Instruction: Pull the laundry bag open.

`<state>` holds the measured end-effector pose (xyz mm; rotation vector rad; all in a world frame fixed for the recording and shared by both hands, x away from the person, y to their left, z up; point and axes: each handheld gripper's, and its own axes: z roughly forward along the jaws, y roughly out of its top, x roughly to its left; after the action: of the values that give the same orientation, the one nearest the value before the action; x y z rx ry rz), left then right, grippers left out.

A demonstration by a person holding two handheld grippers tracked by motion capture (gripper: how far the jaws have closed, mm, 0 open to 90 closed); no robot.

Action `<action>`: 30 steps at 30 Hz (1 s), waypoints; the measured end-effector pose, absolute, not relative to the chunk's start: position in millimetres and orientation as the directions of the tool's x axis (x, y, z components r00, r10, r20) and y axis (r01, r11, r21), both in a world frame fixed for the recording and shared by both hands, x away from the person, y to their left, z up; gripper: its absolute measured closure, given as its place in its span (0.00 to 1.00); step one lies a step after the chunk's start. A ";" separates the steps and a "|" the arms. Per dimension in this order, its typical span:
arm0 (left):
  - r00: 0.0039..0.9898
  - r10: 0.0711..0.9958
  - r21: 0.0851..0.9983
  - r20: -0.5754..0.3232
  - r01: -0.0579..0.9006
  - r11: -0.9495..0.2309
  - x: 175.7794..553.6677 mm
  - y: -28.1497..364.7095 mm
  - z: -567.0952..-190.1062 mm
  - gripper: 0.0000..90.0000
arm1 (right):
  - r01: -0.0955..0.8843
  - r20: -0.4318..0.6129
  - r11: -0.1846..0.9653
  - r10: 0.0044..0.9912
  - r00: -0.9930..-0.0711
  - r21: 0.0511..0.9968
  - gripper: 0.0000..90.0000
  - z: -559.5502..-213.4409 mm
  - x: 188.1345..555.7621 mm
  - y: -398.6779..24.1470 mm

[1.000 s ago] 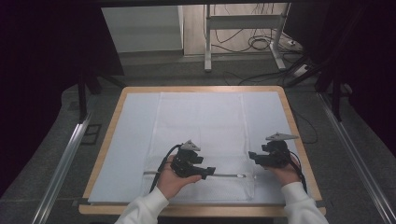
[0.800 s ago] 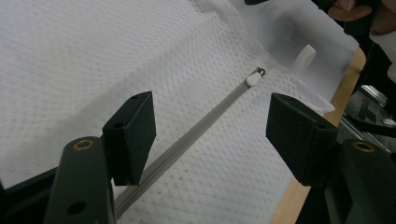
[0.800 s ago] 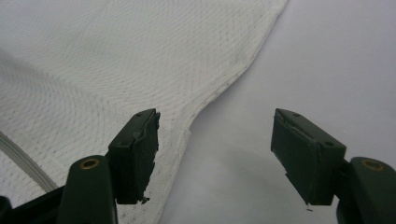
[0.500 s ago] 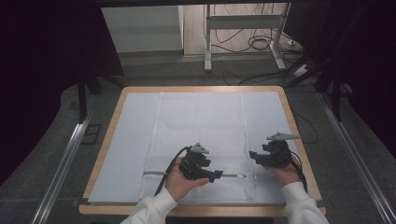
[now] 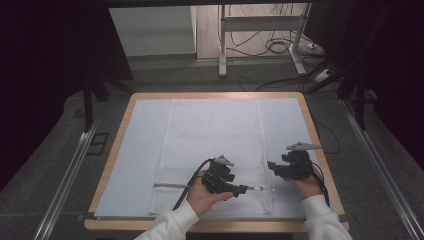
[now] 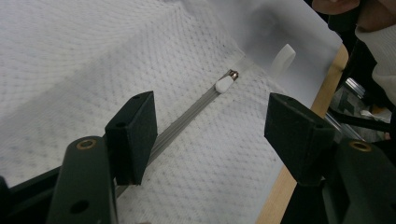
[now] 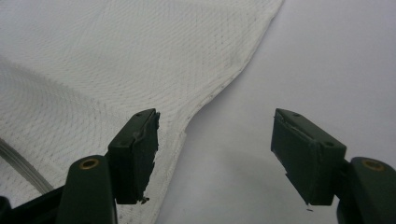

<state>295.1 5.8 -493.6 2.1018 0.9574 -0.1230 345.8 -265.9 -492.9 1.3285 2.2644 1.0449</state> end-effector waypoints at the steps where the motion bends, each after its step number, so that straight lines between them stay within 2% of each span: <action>1: 0.707 0.590 0.632 -0.390 0.671 -0.388 295.2 4.2 -494.3 0.39 | 0.619 0.088 0.304 0.849 -0.521 0.724 0.35 -493.3 346.0 -265.7; 30: 0.709 0.564 0.586 -0.423 0.689 -0.427 303.3 -29.7 -508.0 0.43 | 0.625 0.087 0.304 0.853 -0.515 0.719 0.35 -494.3 346.5 -266.9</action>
<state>303.3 -29.7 -508.0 2.1424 0.9494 -0.2072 346.5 -266.9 -494.3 1.3348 2.2648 1.0324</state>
